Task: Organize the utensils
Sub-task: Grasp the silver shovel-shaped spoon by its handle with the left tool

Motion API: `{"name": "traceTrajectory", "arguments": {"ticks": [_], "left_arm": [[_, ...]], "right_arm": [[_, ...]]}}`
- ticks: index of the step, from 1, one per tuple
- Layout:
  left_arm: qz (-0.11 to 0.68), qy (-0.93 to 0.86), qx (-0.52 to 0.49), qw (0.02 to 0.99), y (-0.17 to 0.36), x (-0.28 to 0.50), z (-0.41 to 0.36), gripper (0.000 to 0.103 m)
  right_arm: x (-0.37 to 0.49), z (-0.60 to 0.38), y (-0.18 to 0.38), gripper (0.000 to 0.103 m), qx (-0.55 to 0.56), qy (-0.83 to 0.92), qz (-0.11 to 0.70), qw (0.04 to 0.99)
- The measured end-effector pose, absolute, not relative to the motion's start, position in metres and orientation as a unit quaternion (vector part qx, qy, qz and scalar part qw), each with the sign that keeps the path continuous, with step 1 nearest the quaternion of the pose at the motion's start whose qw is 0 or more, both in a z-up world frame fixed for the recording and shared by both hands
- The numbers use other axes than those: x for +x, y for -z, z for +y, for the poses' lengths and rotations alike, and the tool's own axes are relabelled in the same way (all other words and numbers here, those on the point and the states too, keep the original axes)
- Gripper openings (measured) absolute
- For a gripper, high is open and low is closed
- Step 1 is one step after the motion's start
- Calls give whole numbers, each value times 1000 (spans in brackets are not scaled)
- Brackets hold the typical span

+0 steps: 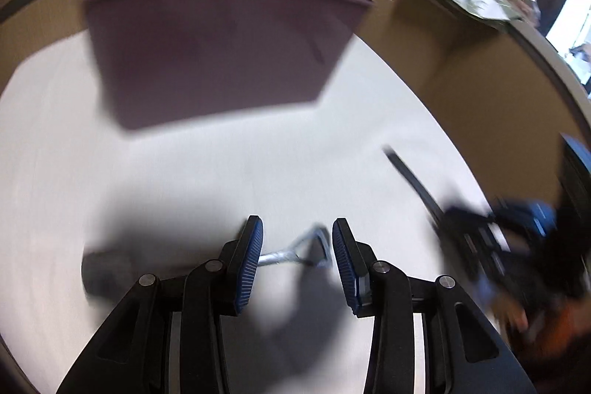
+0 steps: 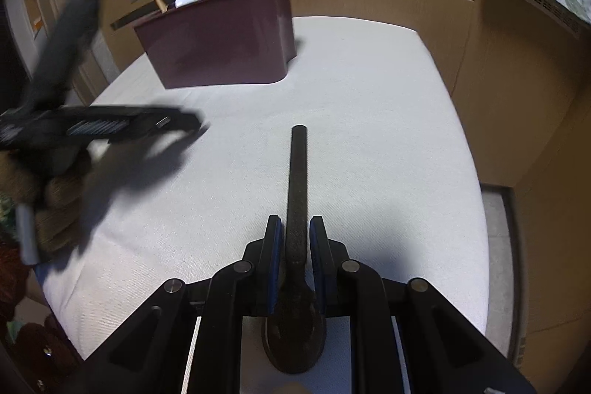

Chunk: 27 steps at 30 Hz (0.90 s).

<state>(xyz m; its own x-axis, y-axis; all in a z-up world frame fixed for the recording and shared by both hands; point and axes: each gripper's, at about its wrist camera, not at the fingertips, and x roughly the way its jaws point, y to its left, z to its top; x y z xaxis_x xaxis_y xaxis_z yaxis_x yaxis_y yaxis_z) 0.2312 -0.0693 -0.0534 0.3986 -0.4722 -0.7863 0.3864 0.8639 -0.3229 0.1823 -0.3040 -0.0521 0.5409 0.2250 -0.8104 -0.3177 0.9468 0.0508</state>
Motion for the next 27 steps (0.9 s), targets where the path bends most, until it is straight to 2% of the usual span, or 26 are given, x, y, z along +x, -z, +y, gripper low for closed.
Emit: {"name": "traceTrajectory", "arguments": {"ticks": [6, 8, 14, 19, 24, 27], "left_arm": [[492, 232, -71, 836, 49, 172, -16, 40], [484, 212, -94, 844, 43, 165, 0, 40], [457, 68, -153, 873, 31, 164, 52, 40], [507, 57, -162, 845, 53, 188, 35, 40], [497, 78, -141, 853, 52, 207, 6, 40], [485, 89, -89, 865, 53, 220, -17, 40]], "right_arm": [[204, -286, 54, 18, -77, -153, 452, 876], [208, -280, 53, 11, -84, -152, 451, 875], [198, -263, 32, 11, -82, -186, 412, 888], [195, -261, 12, 11, -58, -190, 390, 899], [189, -265, 4, 11, -46, -178, 371, 910], [186, -265, 4, 11, -46, -171, 368, 913]]}}
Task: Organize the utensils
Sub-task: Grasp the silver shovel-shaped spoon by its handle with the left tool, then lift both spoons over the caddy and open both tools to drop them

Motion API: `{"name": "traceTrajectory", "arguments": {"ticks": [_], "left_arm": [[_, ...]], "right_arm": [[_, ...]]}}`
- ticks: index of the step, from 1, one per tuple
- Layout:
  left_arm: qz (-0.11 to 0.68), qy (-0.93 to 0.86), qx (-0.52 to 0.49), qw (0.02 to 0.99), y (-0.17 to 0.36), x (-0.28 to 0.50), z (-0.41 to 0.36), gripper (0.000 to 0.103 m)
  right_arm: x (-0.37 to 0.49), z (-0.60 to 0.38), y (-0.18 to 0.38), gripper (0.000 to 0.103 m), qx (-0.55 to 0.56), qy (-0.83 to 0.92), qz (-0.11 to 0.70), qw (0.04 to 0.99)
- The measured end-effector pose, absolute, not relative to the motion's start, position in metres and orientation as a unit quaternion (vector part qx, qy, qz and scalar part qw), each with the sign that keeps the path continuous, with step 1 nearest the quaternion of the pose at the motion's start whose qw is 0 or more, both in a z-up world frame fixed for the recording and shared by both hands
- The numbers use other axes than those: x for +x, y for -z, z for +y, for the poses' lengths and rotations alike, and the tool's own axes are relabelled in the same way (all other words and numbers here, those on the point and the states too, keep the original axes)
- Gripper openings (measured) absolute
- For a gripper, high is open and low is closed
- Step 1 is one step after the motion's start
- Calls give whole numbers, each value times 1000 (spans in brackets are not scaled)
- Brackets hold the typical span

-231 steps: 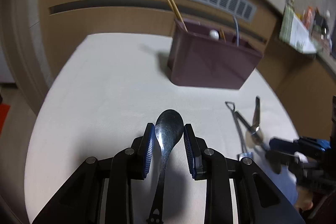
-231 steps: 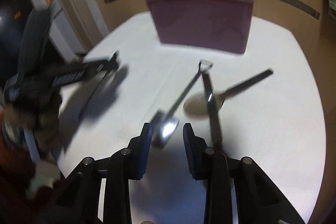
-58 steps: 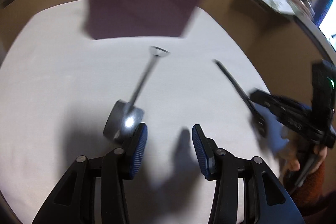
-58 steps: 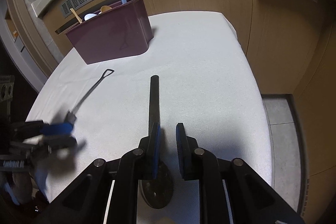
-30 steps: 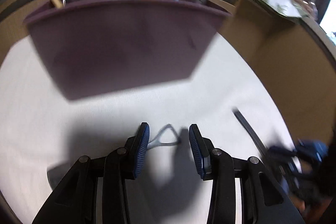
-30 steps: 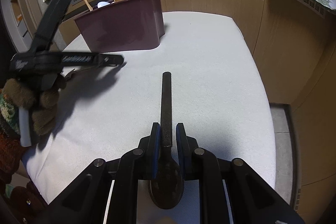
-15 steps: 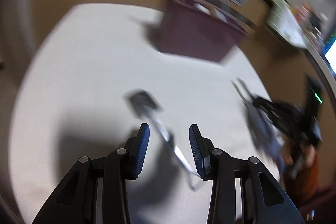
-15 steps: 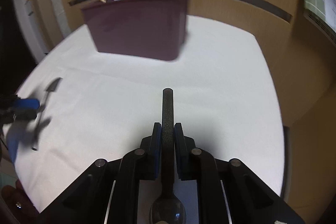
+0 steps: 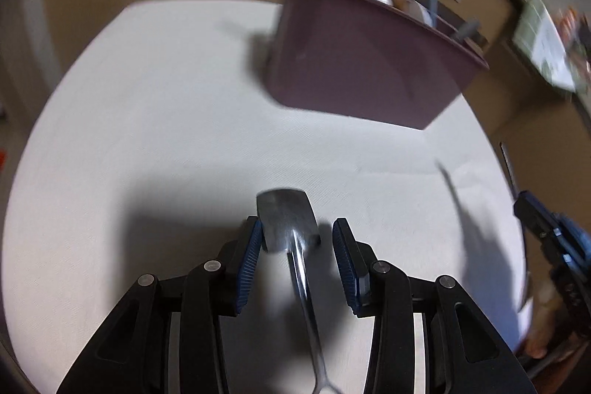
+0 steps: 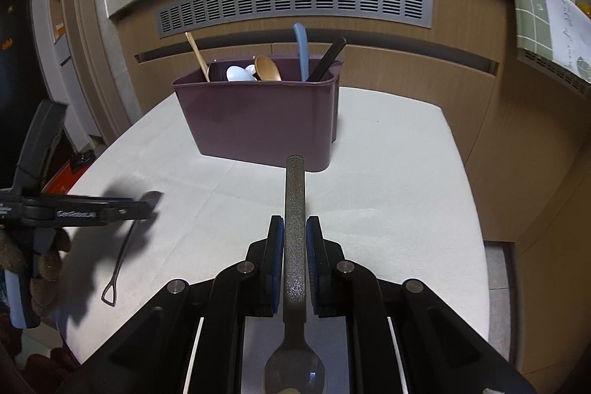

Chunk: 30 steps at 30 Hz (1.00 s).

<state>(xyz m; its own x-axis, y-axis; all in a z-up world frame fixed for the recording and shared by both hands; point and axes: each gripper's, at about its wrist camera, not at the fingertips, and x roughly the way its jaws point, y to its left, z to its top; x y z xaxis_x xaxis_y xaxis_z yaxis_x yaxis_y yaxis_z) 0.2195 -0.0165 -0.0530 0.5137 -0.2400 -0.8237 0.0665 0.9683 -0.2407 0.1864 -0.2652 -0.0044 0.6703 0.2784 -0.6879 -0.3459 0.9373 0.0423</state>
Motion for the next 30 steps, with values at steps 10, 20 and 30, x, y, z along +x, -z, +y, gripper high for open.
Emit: {"name": "traceTrajectory", "arguments": {"ticks": [10, 20, 30], "left_arm": [[474, 67, -1, 878, 54, 221, -42, 40], [421, 113, -111, 893, 25, 195, -15, 33], [339, 131, -101, 926, -23, 152, -13, 33]], "right_arm": [[185, -280, 14, 11, -26, -149, 364, 919], [180, -278, 2, 11, 14, -184, 343, 921], [179, -265, -12, 11, 17, -199, 331, 922]]}}
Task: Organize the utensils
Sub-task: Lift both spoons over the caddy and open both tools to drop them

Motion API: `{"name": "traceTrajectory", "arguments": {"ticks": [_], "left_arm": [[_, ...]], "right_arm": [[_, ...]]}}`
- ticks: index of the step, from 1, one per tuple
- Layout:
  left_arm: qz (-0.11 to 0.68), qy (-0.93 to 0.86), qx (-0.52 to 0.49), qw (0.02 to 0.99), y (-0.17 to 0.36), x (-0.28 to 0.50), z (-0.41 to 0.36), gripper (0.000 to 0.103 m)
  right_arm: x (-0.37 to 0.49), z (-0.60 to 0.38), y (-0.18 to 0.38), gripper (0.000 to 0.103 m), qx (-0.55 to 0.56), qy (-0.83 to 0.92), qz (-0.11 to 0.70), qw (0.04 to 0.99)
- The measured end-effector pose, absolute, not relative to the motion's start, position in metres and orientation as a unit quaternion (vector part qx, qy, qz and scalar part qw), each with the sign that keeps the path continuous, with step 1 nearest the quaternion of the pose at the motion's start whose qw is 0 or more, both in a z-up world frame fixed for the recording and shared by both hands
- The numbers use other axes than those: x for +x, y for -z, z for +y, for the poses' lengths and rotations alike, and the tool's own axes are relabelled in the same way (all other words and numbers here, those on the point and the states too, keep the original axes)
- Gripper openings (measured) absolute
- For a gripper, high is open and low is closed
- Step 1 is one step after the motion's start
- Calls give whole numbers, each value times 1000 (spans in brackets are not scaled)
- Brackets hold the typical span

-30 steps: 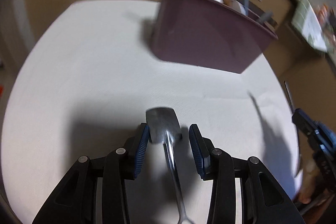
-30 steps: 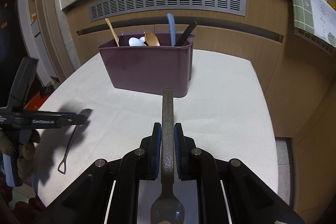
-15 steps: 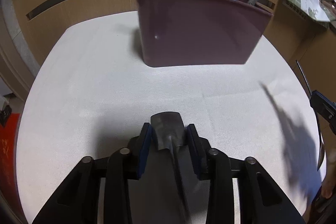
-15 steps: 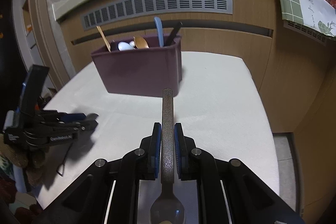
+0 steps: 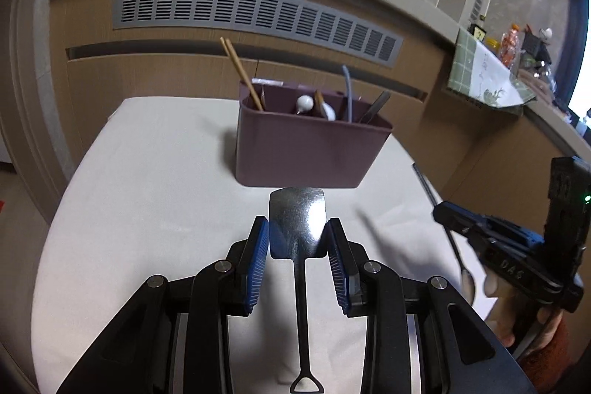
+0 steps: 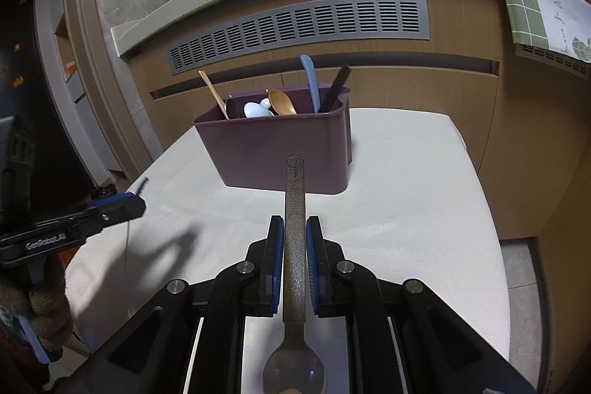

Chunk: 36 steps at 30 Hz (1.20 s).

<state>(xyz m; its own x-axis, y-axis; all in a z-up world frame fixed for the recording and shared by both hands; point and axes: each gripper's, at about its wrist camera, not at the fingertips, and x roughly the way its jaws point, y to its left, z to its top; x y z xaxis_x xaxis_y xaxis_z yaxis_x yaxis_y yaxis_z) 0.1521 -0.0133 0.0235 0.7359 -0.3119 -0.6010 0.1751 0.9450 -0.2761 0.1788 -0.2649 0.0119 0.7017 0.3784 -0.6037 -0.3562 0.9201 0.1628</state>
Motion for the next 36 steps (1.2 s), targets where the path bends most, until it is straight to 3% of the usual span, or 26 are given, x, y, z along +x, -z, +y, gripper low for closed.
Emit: {"name": "traceTrajectory", "arguments": {"ticks": [8, 11, 16, 20, 24, 36], "left_arm": [[325, 125, -117, 930, -29, 157, -4, 33], [294, 126, -119, 940, -54, 164, 1, 33], [180, 135, -144, 964, -140, 186, 16, 33], [100, 109, -174, 973, -173, 210, 28, 33], [80, 100, -189, 974, -165, 238, 33, 33], [63, 72, -180, 979, -97, 294, 20, 33]], "right_arm": [[177, -260, -19, 11, 5, -192, 319, 928], [182, -262, -25, 11, 11, -194, 312, 930], [192, -263, -102, 11, 16, -206, 197, 958], [202, -267, -165, 11, 53, -227, 83, 969], [231, -260, -175, 11, 74, -222, 70, 970], [301, -212, -111, 11, 46, -145, 77, 985]]}}
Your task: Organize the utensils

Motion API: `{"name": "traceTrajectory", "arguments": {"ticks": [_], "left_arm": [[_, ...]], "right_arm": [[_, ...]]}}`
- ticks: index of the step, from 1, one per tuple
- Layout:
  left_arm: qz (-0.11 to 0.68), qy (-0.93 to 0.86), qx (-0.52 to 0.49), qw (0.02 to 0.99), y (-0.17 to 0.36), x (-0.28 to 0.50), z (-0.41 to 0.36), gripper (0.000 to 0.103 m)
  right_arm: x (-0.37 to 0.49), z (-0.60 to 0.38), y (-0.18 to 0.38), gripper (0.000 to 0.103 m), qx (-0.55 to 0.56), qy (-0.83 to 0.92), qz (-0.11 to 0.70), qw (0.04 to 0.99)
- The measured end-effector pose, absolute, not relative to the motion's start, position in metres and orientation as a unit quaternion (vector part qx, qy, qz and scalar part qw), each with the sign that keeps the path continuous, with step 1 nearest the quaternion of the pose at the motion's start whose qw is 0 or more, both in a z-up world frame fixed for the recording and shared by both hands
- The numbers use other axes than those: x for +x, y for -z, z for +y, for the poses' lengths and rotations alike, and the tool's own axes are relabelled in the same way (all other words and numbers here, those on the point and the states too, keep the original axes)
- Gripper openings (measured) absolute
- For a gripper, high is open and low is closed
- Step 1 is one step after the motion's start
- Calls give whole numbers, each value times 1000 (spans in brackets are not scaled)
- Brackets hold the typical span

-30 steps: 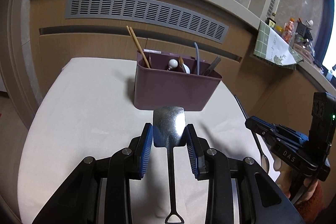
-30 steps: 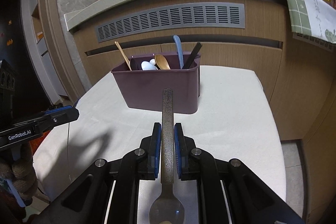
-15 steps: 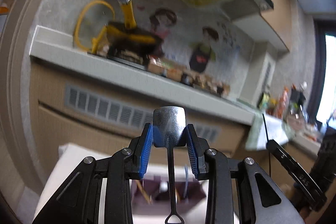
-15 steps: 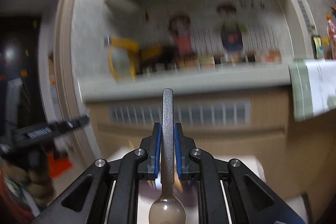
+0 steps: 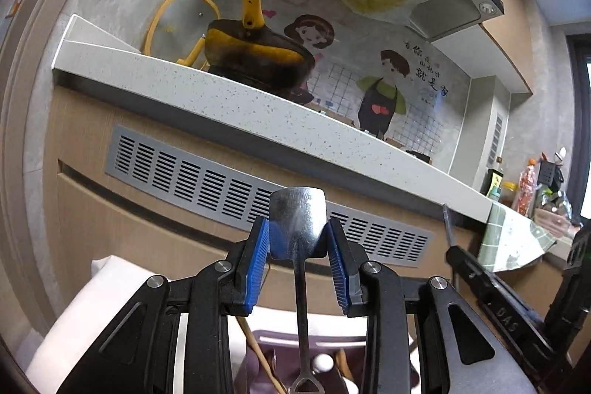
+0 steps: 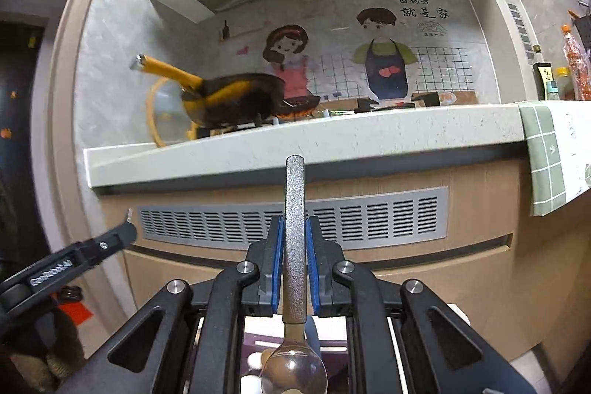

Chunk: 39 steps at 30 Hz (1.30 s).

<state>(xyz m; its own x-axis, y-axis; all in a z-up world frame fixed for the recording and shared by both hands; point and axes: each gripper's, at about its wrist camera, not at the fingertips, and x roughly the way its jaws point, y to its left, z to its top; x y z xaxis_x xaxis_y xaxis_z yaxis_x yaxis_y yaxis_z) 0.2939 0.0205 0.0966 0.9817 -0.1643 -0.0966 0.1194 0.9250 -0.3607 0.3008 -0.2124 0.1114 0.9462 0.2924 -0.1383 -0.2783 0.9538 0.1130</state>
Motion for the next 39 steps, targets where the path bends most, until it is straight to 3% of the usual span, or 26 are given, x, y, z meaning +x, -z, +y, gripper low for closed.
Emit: {"name": "traceTrajectory", "arguments": {"ticks": [10, 12, 14, 15, 22, 31, 39], "left_arm": [[70, 90, -189, 975, -65, 314, 11, 33], [75, 107, -187, 974, -59, 312, 9, 37], [86, 114, -174, 974, -55, 304, 5, 51], [89, 111, -169, 975, -55, 300, 5, 51], [151, 66, -153, 974, -54, 241, 13, 51], [217, 9, -47, 975, -44, 121, -13, 51], [265, 13, -42, 963, -30, 94, -20, 51]], "right_arm": [[329, -213, -74, 11, 78, -130, 78, 985], [330, -211, -67, 12, 69, -133, 91, 984], [329, -210, -63, 12, 56, -144, 121, 981], [326, -211, -62, 12, 51, -149, 131, 979], [265, -243, -59, 17, 55, -133, 165, 976], [166, -246, -49, 27, 23, -181, 265, 947], [109, -231, -42, 30, -24, -182, 276, 943]]}}
